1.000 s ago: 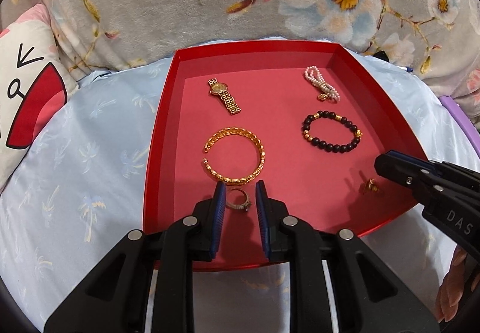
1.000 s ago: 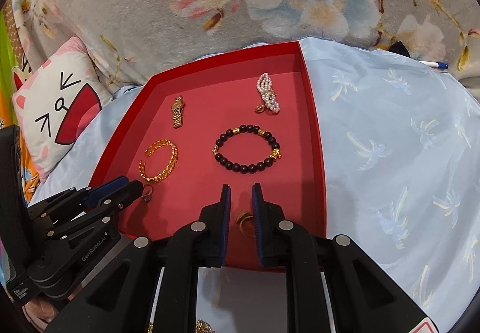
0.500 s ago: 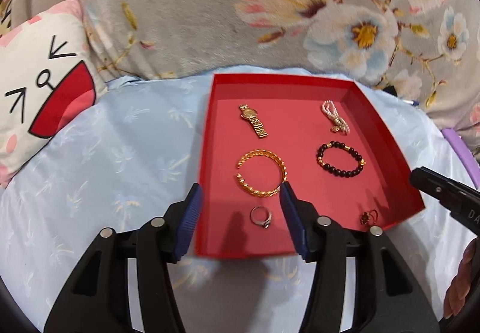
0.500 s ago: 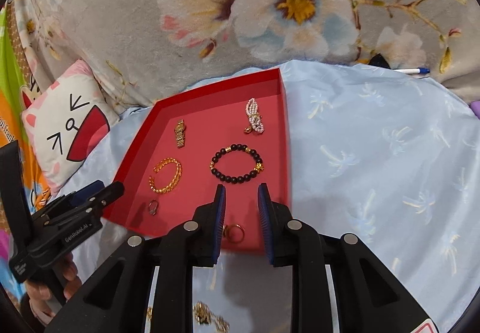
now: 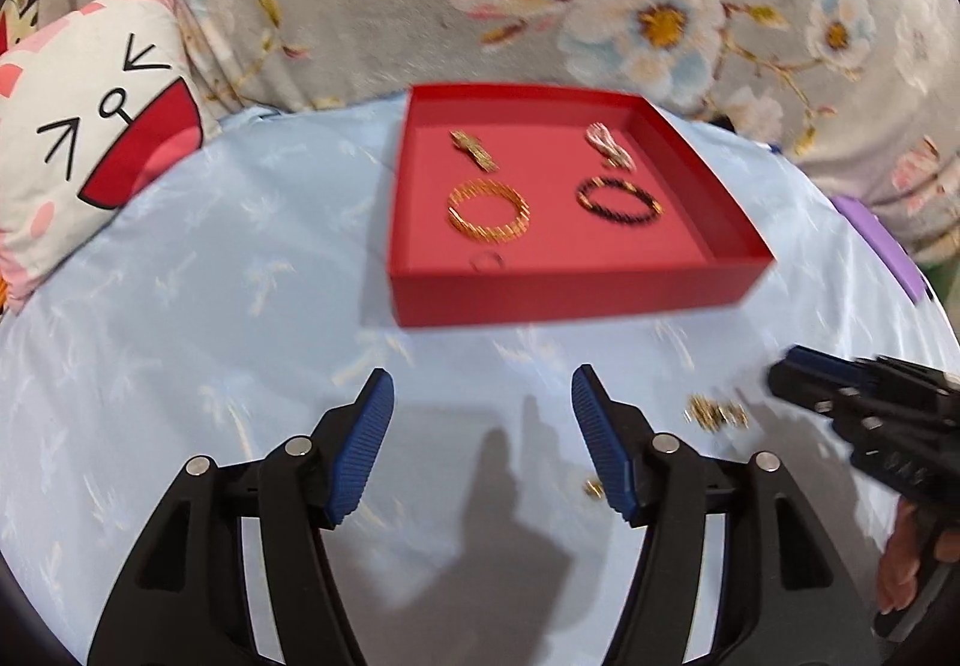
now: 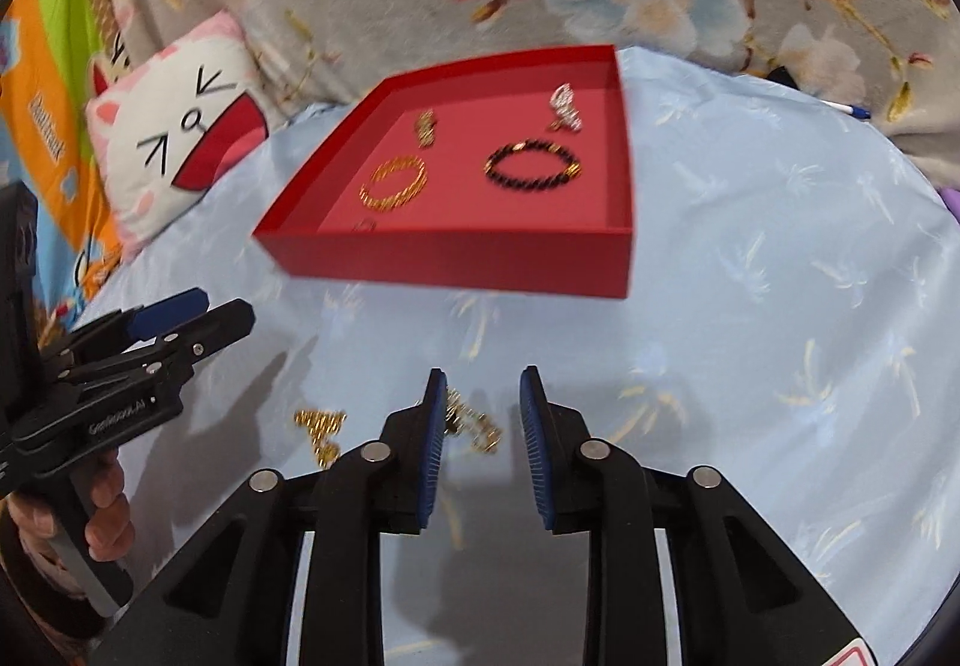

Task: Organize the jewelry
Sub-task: 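Move the left tool to the gold chain while the right tool approaches the black-stone pendant necklace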

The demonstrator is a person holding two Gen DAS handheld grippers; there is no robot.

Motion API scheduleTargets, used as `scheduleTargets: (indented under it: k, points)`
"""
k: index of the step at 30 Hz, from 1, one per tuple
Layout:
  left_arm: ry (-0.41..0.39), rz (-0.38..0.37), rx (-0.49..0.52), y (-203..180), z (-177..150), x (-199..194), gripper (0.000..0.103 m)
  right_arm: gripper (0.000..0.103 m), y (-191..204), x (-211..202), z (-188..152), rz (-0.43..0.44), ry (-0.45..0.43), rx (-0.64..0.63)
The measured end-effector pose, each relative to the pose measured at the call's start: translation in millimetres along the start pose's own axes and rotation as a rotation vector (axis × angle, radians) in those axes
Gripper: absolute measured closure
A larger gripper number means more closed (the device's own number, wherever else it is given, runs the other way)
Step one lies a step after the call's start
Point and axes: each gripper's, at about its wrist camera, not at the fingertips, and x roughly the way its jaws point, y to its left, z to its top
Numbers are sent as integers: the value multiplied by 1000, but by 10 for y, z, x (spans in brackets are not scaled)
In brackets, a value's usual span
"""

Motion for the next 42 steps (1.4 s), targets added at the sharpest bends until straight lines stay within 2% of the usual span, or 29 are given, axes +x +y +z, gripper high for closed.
scheduleTargets:
  k: [7, 14, 18, 21, 23, 27, 33, 36, 41, 42]
  points:
    - [50, -27, 52, -184, -236, 102, 39, 72, 176, 161, -133, -12, 25, -53]
    - [79, -50, 38, -177, -264, 173, 38, 73, 175, 254, -155, -18, 46, -58]
    - [87, -59, 26, -160, -270, 188, 38, 92, 162, 258, -160, -24, 49, -53]
    - [85, -74, 41, -197, -284, 170, 35, 94, 155, 253, -164, -21, 47, -49]
    - [87, -88, 54, -230, -297, 154, 34, 103, 153, 242, -165, -27, 40, -52]
    - [120, -138, 68, -324, -344, 156, 34, 103, 97, 224, -157, -34, 32, -37]
    - [123, -116, 103, -426, -356, 179, 36, 103, 60, 156, -119, -51, 1, -32]
    - [118, -111, 107, -444, -350, 189, 44, 103, 59, 134, -108, -49, -5, -31]
    - [114, -123, 102, -437, -330, 205, 76, 103, 66, 131, -103, -39, 2, -30]
    - [114, -129, 100, -436, -330, 206, 79, 103, 65, 131, -101, -36, 4, -30]
